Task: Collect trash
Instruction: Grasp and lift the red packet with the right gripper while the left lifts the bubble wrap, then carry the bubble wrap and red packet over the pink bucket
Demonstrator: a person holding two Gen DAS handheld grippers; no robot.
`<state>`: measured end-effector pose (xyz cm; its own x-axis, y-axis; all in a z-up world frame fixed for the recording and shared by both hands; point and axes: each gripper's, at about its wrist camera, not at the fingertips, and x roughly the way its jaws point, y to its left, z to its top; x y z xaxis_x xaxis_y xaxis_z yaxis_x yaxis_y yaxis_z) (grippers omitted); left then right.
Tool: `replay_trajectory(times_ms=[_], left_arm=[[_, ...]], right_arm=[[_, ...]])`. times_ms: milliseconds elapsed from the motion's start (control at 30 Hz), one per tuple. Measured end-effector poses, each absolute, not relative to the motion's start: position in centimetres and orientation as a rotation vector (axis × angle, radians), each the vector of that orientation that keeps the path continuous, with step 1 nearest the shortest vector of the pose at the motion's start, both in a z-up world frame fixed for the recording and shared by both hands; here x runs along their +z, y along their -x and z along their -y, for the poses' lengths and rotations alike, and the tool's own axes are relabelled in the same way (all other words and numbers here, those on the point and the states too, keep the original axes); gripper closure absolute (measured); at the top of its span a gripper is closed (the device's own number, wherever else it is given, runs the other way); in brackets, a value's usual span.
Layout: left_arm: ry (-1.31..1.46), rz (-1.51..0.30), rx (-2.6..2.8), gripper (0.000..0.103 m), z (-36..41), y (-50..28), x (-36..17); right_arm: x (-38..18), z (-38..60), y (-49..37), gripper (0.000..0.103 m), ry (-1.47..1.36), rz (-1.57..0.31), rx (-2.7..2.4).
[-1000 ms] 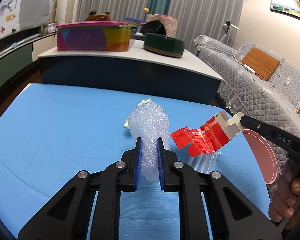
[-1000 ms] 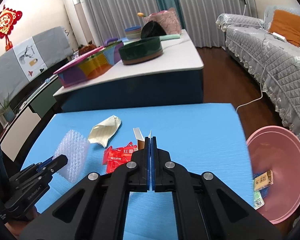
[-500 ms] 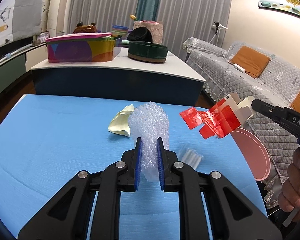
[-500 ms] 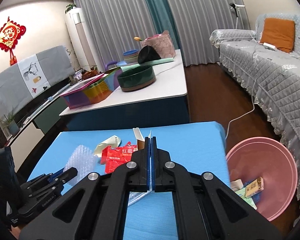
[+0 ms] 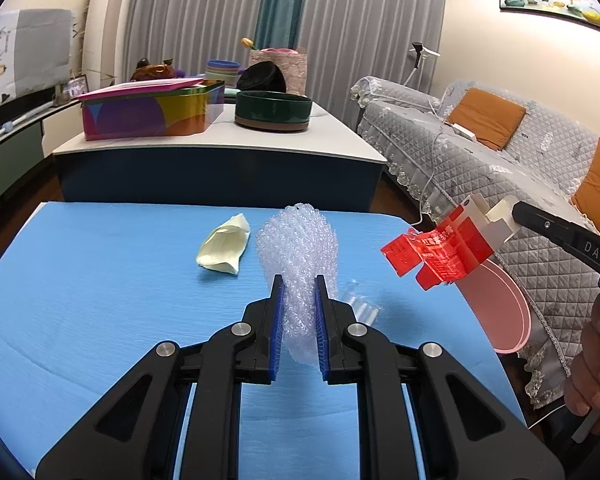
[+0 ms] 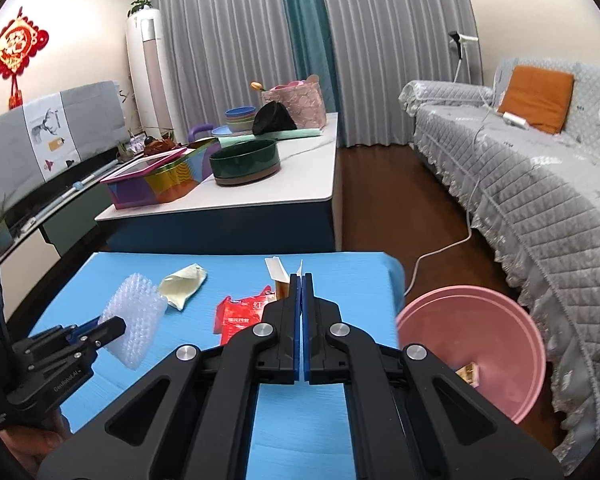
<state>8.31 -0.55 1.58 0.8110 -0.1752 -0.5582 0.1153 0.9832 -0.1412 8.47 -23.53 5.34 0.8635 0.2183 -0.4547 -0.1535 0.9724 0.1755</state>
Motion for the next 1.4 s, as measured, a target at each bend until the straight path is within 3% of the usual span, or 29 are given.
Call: replay_trajectory(times_ms=[1400], left_arm=[[-0.007, -0.578, -0.378, 0.089, 14.5, -11.2, 5.3]], right_arm=[[7.7, 36.2, -6.7, 0.102, -0.207, -0.443, -0.110]])
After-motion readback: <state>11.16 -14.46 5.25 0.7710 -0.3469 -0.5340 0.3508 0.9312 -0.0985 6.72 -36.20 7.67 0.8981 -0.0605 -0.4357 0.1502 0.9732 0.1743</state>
